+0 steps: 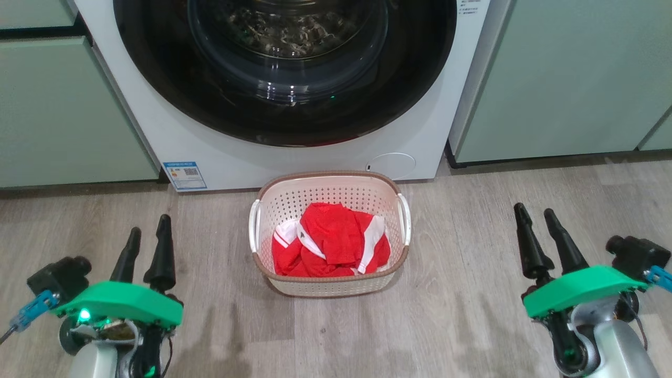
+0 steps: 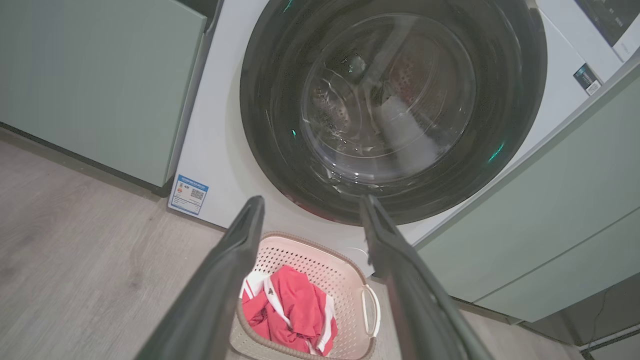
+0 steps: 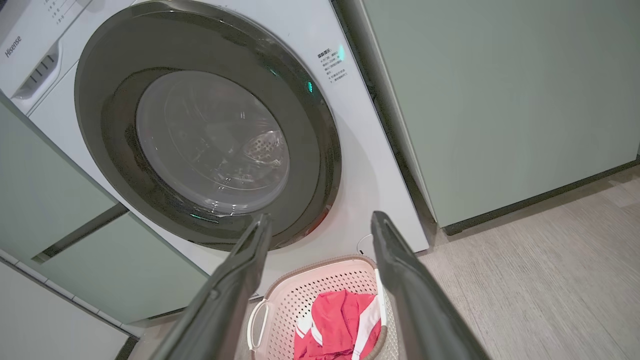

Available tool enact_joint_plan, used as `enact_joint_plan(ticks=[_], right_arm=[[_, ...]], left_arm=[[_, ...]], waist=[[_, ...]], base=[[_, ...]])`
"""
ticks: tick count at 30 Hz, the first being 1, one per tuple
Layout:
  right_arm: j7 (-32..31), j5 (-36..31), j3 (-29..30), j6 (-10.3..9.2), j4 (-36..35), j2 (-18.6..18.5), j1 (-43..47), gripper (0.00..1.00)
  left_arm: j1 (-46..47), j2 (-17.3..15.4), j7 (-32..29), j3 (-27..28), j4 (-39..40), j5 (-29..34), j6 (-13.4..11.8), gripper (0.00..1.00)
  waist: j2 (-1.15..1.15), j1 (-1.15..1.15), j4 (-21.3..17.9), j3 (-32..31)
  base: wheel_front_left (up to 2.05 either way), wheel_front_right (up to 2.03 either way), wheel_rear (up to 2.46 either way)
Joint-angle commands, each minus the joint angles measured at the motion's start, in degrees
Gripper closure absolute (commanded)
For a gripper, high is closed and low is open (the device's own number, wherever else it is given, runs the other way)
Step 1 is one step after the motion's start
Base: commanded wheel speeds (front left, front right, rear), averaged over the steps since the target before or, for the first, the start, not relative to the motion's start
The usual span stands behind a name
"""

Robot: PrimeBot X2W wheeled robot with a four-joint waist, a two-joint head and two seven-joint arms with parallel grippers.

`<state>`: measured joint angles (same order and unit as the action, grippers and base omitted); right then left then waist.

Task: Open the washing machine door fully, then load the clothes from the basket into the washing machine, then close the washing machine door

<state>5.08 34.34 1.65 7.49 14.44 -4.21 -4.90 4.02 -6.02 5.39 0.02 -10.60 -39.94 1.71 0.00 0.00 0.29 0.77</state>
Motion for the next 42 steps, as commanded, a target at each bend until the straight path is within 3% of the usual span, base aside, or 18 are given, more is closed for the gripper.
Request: enact_joint_plan(ticks=[1, 14, 42], right_arm=[[1.04, -2.08, -0.96, 0.00, -1.76, -0.15, -3.22, 0.00], [2.72, -11.31, -1.59, 0.00, -1.30, 0.66, -3.81, 0.00], [6.03, -23.70, -1.65, 0.00, -0.75, 1.31, -4.27, 0.00]], left_arm=[[3.32, -1.49, 0.73, 0.84, 2.19, 2.01, -0.48, 0.00], [3.47, -2.79, 2.91, -0.63, 3.03, 11.09, -2.46, 0.00], [4.93, -2.05, 7.61, 0.36, -2.06, 23.54, -1.97, 0.00]], waist=[[0.00, 0.00, 0.01, 0.03], [0.00, 0.00, 0.09, 0.58], [0.00, 0.00, 0.22, 0.93]], base=[[0.39, 0.39, -0.78], [0.07, 0.07, -0.14], [0.00, 0.00, 0.00]])
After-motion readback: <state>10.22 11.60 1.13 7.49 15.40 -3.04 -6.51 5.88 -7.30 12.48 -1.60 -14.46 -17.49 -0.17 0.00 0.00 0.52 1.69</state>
